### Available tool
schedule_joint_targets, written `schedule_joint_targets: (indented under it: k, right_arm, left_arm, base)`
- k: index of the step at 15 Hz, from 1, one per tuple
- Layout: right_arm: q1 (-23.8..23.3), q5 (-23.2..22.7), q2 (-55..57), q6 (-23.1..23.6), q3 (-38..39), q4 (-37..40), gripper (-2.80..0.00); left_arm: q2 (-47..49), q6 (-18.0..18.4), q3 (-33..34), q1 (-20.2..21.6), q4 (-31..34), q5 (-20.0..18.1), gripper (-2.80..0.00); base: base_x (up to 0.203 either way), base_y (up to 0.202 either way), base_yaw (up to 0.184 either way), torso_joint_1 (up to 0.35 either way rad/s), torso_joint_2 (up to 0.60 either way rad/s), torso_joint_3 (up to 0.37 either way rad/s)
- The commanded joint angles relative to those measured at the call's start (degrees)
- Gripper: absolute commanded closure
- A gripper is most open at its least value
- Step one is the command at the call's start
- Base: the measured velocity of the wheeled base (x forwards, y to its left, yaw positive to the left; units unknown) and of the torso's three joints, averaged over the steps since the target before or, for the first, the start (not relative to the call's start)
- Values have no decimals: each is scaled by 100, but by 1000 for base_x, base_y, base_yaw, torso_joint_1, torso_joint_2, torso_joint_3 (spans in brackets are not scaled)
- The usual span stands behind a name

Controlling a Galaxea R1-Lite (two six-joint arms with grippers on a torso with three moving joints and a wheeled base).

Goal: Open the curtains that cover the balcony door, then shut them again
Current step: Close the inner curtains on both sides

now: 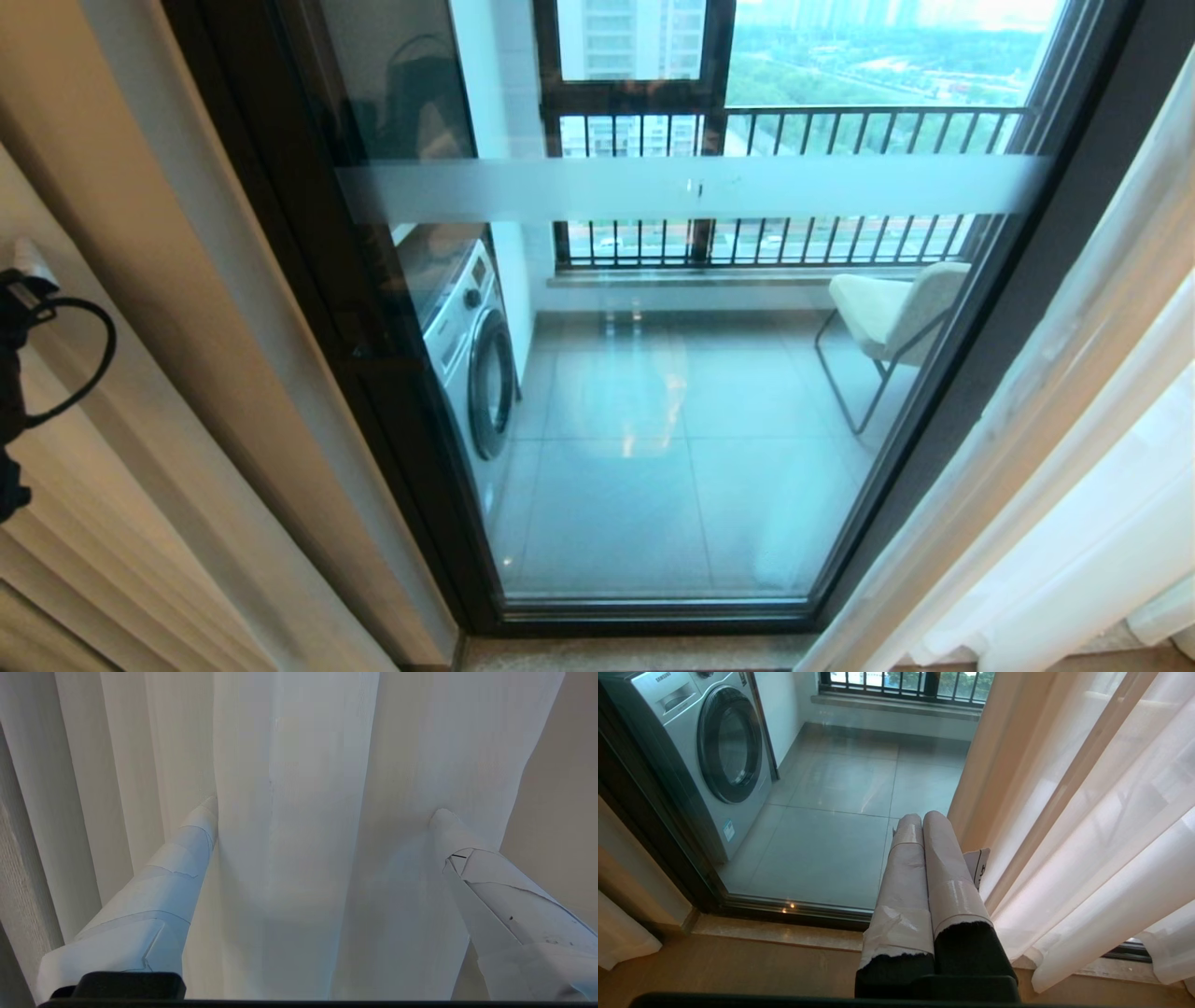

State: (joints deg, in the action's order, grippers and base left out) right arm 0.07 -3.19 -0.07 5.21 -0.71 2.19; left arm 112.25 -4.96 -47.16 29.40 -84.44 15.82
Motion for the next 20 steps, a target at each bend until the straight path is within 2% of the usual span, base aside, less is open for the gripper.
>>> schedule_joint_targets:
  k: [1, 3, 4, 20]
  right_arm:
    - [1, 0, 7, 7, 0, 0, 0]
    - [1, 3, 7, 7, 0, 0, 0]
    - [1, 0, 7, 7, 0, 0, 0]
    - [1, 2, 7, 7, 0, 0, 0]
  left_arm:
    - [27, -5, -82, 10, -46, 9, -280]
    - [42, -3, -109, 4, -47, 9, -280]
    - [48, 4, -100, 4, -55, 14, 0]
    - [-220, 124, -13, -14, -63, 27, 0]
  base:
    - [0, 0, 0, 0, 0, 0]
    - [0, 0, 0, 0, 0, 0]
    - [0, 0, 0, 0, 0, 0]
    - [0, 0, 0, 0, 0, 0]
